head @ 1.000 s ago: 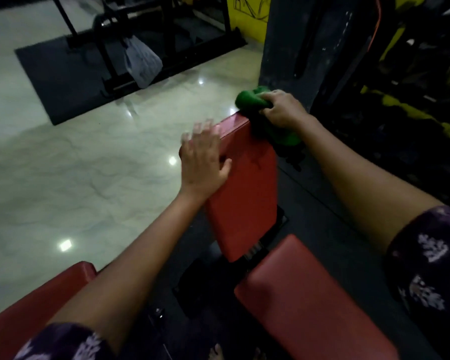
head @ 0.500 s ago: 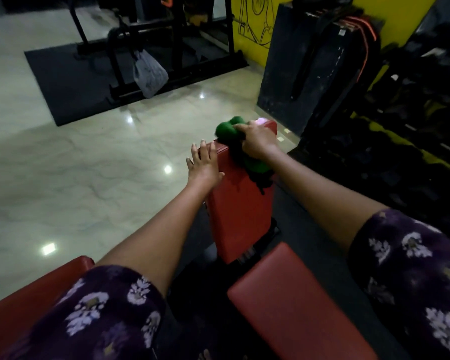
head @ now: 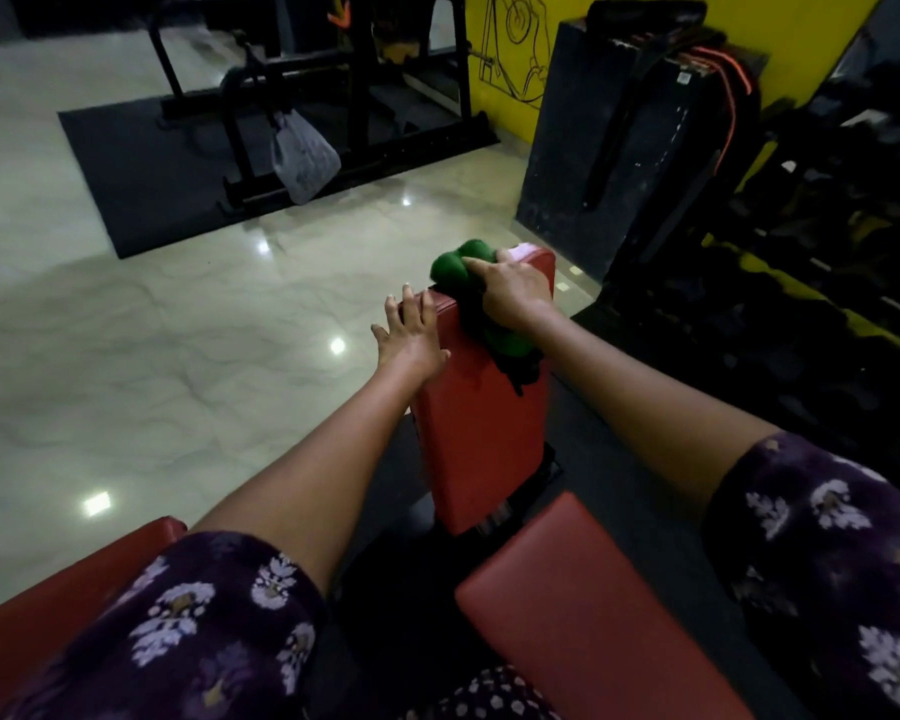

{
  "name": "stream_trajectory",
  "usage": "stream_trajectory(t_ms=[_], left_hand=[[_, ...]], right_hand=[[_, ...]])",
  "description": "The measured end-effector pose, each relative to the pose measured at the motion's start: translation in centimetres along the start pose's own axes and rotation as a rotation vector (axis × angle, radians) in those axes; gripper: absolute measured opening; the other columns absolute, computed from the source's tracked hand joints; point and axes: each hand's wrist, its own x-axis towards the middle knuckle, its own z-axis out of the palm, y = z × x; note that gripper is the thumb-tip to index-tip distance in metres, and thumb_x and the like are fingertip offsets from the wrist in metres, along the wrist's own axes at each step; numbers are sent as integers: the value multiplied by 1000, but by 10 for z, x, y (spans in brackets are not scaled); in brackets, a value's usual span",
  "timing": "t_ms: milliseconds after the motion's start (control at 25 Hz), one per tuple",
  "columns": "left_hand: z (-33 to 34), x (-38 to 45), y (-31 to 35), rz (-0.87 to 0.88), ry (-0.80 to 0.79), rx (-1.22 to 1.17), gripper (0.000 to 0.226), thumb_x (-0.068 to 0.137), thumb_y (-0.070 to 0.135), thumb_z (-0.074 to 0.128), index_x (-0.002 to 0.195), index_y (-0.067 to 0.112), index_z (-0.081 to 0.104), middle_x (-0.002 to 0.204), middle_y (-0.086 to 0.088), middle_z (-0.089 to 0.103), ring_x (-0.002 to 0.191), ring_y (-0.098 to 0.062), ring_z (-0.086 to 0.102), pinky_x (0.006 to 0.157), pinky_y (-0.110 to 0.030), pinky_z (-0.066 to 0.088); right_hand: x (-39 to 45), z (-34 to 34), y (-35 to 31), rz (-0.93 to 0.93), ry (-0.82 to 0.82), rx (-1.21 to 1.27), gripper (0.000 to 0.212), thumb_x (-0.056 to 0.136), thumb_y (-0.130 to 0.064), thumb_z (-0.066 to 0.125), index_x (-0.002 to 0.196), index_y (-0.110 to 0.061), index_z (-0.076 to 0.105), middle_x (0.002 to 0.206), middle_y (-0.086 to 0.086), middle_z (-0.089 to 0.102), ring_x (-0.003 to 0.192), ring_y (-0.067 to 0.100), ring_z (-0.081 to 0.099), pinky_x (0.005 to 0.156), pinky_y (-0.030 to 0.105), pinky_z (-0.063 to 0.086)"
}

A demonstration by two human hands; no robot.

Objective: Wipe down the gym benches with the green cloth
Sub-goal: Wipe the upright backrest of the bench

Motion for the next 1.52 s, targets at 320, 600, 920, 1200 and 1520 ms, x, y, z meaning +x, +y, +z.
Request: stream_trajectory(t_ms=[320, 600, 920, 1200, 1520], left_hand=[[8, -4, -8, 2, 65, 24, 82, 91, 44, 51, 148, 11, 2, 156, -10, 1, 142, -32, 7, 104, -54, 30], [1, 6, 16, -135, 130, 95, 80, 88, 66, 37, 141, 7, 23, 148, -13, 25, 134, -40, 25, 109, -57, 16], [-7, 83, 89, 155, 167, 175, 61, 97, 43, 37, 143, 7, 23, 151, -10, 26, 136, -29, 30, 112, -46, 17], [-6, 136, 117, 298, 174, 106, 51, 97, 38, 37, 141, 12, 34, 144, -6, 38, 122, -29, 44, 96, -43, 39], [16, 144, 123, 313, 489, 391, 49, 95, 37, 30, 122, 6, 58, 121, -13, 62, 79, -32, 62, 58, -35, 47]], right_hand=[[22, -1, 50, -19, -3, -17, 45, 96, -21, 39, 138, -40, 41, 123, 5, 51, 106, 30, 55, 70, 33, 37], [50, -16, 118, 153, -231, 609, 43, 97, -15, 48, 140, -17, 43, 131, 13, 52, 116, 28, 51, 79, 21, 37], [43, 34, 146, 361, -198, 1407, 35, 96, -5, 47, 130, -6, 51, 125, 17, 58, 108, 28, 58, 72, 21, 48], [42, 90, 150, 432, -39, 1529, 39, 86, 9, 35, 119, 1, 54, 97, 10, 55, 83, 17, 51, 62, 17, 41], [54, 115, 153, 370, 84, 1750, 27, 84, -1, 40, 92, -20, 58, 79, 3, 52, 73, 13, 48, 65, 24, 40]])
